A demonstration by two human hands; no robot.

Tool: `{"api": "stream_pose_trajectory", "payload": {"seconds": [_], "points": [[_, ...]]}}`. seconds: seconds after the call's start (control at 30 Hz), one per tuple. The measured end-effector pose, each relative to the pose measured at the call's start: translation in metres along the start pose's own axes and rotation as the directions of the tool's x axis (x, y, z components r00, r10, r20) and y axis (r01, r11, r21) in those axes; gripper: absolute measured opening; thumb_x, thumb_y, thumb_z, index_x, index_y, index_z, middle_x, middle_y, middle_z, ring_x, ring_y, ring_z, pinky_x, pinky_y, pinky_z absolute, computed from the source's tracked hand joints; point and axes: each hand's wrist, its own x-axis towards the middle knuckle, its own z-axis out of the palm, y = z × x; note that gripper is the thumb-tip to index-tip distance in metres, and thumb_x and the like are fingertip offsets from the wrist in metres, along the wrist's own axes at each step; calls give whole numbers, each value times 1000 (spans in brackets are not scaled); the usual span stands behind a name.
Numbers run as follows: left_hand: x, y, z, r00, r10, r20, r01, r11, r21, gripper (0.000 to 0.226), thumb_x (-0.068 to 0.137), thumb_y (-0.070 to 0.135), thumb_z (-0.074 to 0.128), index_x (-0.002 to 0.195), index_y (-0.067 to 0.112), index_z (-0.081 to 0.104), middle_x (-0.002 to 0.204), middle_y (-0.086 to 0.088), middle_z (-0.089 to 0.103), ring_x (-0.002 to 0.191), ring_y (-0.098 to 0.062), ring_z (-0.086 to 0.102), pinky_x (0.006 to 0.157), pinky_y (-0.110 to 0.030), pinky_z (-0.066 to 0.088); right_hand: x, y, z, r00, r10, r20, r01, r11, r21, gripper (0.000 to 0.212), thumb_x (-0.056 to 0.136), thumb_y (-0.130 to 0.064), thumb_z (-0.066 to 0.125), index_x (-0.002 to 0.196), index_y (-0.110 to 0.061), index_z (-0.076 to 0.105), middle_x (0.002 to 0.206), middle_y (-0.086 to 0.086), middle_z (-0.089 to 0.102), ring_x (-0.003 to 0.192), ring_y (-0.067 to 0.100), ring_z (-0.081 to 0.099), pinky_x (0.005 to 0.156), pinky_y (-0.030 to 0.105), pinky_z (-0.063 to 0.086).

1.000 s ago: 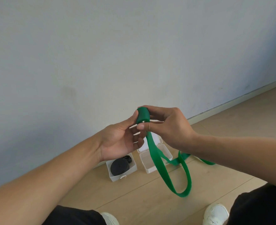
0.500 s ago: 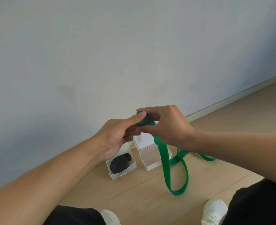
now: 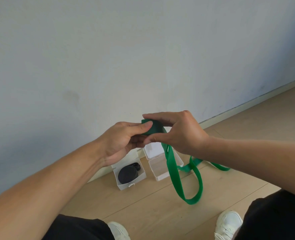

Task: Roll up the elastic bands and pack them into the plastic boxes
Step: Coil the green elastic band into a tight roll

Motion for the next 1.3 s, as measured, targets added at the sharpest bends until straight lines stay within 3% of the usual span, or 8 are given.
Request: {"api": "stream_pose_trajectory", "payload": {"seconds": [0.4,0.57,0.67,0.77,0.93,1.03,1.17,1.3], "points": [[1,-2,1,987,21,156,-11,998,-64,41,94,31,56,118,1,71,88,-6,66,79,-14,61,87,-34,45,-2,-3,-7,988,-147,-50,139,981,-132,64,71,-37,91,130,-29,68,107,-9,79,94,5,73,86,15,53],[-3,-1,24,998,40,54,-57,935,351,31,81,46,64,81,21,80,81,1,73,84,-14,64,93,-37,51,2,2,-8,938,-316,141,344,811,-474,105,84,-36,79,159,-35,6,87,-11,76,65,19,61,69,33,55],[-4,-1,36,997,35,-75,9,858,513,53,73,64,61,81,15,77,90,-10,76,89,-21,68,96,-41,55,2,6,-4,887,-425,180,454,730,-510,101,83,-37,69,155,-34,-2,84,-10,74,63,24,62,60,37,55],[-4,-3,41,981,70,-180,44,826,562,39,89,42,61,68,10,62,68,-8,63,64,-16,55,66,-29,47,1,5,3,856,-489,167,493,678,-545,90,82,-44,51,155,-31,0,76,-4,72,57,25,60,54,38,54],[-2,-3,42,978,63,-201,59,834,548,38,90,27,56,55,13,49,59,-5,49,60,-18,46,64,-30,39,1,-2,8,914,-396,87,373,738,-563,98,75,-41,51,159,-29,3,53,-8,59,43,19,43,46,24,37],[-2,-1,33,992,75,-104,-23,901,434,35,81,32,57,48,20,59,57,-6,51,62,-20,49,69,-35,44,0,-14,5,971,-220,96,238,832,-500,110,75,-35,73,151,-45,-6,79,-4,77,53,19,55,63,26,49],[-1,1,24,996,79,32,-84,980,181,42,96,14,54,58,18,71,58,-2,55,61,-18,48,64,-29,43,-1,-16,5,990,-142,10,140,961,-238,103,73,-35,85,152,-51,21,115,-9,76,87,0,67,83,7,48],[-1,-1,20,991,110,80,-111,994,4,31,100,12,49,82,9,74,72,-5,66,68,-17,56,68,-28,47,-2,-18,7,997,-79,-4,78,991,-105,69,71,-33,90,135,-34,63,112,-13,76,100,-9,66,85,4,48]]}}
